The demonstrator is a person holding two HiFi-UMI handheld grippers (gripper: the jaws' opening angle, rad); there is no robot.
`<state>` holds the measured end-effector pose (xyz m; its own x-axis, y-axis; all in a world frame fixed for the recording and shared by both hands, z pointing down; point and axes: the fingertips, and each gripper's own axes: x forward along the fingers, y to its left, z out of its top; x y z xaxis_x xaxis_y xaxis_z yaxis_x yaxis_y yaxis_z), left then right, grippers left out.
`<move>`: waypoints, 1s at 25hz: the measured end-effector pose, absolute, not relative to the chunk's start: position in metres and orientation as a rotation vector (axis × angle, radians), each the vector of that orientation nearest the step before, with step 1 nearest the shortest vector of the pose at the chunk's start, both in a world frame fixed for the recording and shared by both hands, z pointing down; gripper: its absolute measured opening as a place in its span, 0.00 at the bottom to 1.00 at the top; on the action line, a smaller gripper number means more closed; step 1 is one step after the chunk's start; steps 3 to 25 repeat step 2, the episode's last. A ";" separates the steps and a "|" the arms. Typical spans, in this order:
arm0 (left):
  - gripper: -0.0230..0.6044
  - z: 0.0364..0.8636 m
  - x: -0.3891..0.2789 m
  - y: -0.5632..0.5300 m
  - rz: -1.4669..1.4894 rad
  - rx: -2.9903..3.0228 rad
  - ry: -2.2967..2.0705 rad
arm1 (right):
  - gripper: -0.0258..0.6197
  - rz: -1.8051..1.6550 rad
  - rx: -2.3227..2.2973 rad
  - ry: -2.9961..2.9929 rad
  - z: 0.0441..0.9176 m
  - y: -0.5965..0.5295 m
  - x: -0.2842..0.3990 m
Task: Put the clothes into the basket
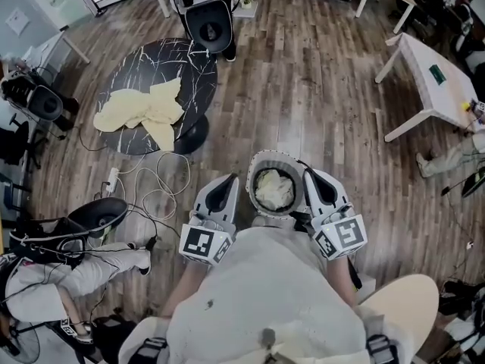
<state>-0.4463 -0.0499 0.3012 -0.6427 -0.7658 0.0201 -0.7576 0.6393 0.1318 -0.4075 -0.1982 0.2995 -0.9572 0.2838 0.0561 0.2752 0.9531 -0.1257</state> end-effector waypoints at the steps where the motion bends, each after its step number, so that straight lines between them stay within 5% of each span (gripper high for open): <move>1: 0.07 0.302 -0.447 -0.050 -0.173 1.296 -2.774 | 0.05 0.175 -0.427 -3.034 0.299 -0.199 -0.407; 25: 0.07 0.302 -0.448 -0.051 -0.175 1.300 -2.771 | 0.05 0.172 -0.420 -3.036 0.299 -0.199 -0.407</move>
